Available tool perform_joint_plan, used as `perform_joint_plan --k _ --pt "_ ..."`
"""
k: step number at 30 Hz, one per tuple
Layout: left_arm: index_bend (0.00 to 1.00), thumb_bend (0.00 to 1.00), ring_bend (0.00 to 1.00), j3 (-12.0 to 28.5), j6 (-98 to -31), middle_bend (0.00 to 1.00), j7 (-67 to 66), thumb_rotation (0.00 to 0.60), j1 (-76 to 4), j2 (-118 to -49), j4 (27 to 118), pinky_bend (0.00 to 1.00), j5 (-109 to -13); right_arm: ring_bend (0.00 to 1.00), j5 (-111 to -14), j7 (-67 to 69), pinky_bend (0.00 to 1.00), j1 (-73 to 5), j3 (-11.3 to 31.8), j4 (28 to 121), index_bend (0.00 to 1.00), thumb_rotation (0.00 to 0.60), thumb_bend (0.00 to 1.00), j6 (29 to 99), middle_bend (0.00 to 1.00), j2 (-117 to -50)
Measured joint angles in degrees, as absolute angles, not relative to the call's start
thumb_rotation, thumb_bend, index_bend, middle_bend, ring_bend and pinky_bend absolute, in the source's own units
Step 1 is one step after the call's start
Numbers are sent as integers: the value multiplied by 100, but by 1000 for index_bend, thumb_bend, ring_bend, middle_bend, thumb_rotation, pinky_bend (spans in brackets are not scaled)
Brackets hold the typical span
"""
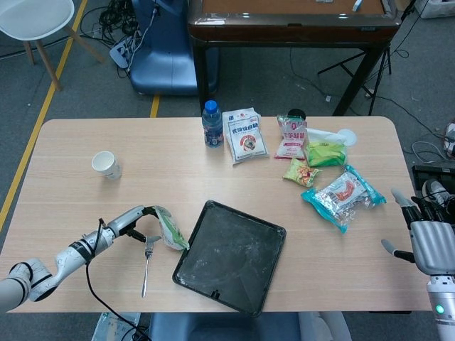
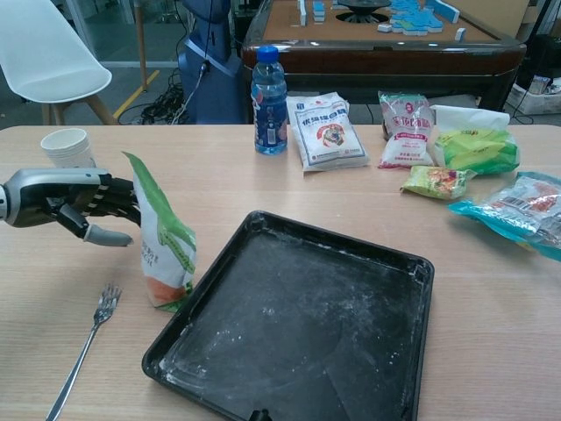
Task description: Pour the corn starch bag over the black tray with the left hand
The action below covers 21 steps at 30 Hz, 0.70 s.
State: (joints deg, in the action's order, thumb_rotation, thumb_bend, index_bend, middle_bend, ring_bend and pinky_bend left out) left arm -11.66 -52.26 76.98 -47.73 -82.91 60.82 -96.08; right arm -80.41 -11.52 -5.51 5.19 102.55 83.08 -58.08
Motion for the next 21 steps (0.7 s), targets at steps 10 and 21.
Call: perform_joint_plan --k 10,21 --pt "538 249 531 -1009 -5173 596 7546 600 -4715 -8606 5823 322 -9435 135 -7983 -1129 140 -547 540 10230 95 600 178 8302 234 -5815" --pt "556 249 569 -898 -5228 635 7275 600 -4449 -8396 5966 402 -9159 135 -7990 -1100 140 -577 551 10197 95 600 178 8270 234 -5858"
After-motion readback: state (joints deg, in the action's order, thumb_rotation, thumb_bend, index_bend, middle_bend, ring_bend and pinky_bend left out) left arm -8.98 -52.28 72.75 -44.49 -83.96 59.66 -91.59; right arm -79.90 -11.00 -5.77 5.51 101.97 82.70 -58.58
